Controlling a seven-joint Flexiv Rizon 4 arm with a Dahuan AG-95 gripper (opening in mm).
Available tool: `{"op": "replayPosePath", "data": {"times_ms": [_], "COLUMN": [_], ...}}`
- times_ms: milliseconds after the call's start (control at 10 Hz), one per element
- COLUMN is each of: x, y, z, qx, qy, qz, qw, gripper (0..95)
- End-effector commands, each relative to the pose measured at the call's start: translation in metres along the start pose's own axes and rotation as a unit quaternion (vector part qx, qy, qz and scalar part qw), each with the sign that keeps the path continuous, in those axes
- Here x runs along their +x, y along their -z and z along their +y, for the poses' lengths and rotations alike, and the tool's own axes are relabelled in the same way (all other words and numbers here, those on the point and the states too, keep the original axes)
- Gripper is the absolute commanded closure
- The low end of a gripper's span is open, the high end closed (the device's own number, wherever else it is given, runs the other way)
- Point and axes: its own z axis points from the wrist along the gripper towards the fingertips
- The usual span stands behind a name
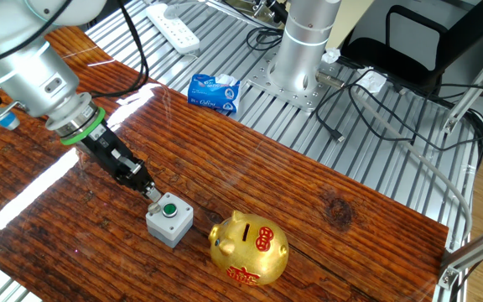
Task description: Drop coins into a piggy bank
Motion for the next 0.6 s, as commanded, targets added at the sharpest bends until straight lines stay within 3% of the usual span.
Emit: {"op": "replayPosePath", "data": {"times_ms": [100,600], "x": [-0.0009,-0.0032], "y": [-0.0015,-0.0056], "z": [0.0000,-0.0011], "qx": [0.000,-0.003], "qy": [0.000,0.001], "qz": [-0.003,-0.006], "qw": [1.0000,1.0000], "gripper": [76.0,76.0]}}
